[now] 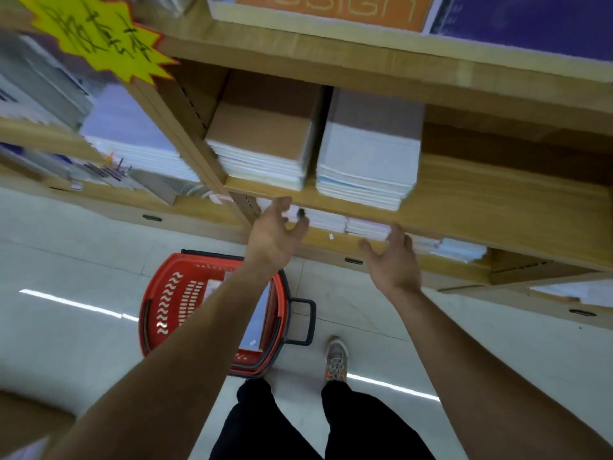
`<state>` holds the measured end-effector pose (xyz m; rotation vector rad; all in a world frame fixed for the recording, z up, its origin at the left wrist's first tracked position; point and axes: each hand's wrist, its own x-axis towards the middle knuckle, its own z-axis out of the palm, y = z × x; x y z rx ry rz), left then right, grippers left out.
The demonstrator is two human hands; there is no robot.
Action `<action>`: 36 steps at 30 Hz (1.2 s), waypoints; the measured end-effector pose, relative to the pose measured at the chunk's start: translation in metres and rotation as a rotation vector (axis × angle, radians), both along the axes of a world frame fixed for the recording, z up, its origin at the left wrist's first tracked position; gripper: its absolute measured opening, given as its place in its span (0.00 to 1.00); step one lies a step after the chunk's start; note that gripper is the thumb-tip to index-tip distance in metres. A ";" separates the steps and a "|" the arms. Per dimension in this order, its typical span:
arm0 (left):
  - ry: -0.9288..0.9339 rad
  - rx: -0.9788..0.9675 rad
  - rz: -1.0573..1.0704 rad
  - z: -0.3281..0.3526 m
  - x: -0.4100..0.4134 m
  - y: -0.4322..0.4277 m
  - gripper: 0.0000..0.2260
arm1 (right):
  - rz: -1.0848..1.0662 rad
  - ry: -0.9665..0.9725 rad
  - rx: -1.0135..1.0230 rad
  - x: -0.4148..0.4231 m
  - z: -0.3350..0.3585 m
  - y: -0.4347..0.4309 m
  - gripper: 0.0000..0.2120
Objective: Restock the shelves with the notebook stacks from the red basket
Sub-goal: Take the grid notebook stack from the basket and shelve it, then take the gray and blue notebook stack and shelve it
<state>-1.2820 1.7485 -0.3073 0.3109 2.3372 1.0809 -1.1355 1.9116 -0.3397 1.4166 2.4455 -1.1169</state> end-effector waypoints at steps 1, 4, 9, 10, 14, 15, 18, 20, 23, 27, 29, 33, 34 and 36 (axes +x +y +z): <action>-0.034 -0.042 0.012 -0.013 0.007 -0.026 0.22 | 0.062 -0.058 -0.006 0.005 -0.008 -0.015 0.39; -0.079 -0.285 0.031 -0.053 0.019 -0.108 0.26 | 0.301 -0.204 -0.005 0.003 -0.034 -0.059 0.40; -0.205 -0.476 0.148 -0.114 0.027 -0.226 0.29 | 0.619 -0.319 -0.052 -0.037 -0.080 -0.129 0.42; -0.223 -0.508 0.164 -0.130 0.026 -0.246 0.29 | 0.672 -0.330 -0.065 -0.048 -0.090 -0.143 0.42; -0.249 -0.535 0.206 -0.195 0.024 -0.307 0.25 | 0.832 -0.332 -0.055 -0.088 -0.141 -0.198 0.40; -0.256 -0.528 0.216 -0.204 0.021 -0.314 0.24 | 0.868 -0.328 -0.053 -0.098 -0.157 -0.211 0.40; -0.263 -0.519 0.210 -0.247 0.007 -0.329 0.24 | 0.963 -0.358 -0.052 -0.119 -0.214 -0.241 0.40; -0.279 -0.512 0.205 -0.288 -0.002 -0.337 0.25 | 1.001 -0.387 -0.046 -0.127 -0.258 -0.256 0.40; -0.289 -0.512 0.192 -0.350 -0.012 -0.346 0.27 | 0.984 -0.431 -0.031 -0.130 -0.323 -0.272 0.41; -0.354 -0.505 0.145 -0.424 -0.017 -0.350 0.27 | 0.885 -0.468 -0.068 -0.121 -0.397 -0.283 0.41; -0.364 -0.490 0.122 -0.455 -0.014 -0.349 0.30 | 0.812 -0.485 -0.085 -0.110 -0.424 -0.285 0.42; -0.432 -0.437 0.098 -0.498 -0.017 -0.337 0.30 | 0.665 -0.409 0.033 -0.088 -0.459 -0.286 0.44; -0.458 -0.412 0.107 -0.506 -0.019 -0.332 0.28 | 0.643 -0.392 0.052 -0.086 -0.464 -0.289 0.44; -0.456 -0.384 0.101 -0.518 -0.023 -0.322 0.24 | 0.586 -0.363 0.034 -0.085 -0.473 -0.295 0.46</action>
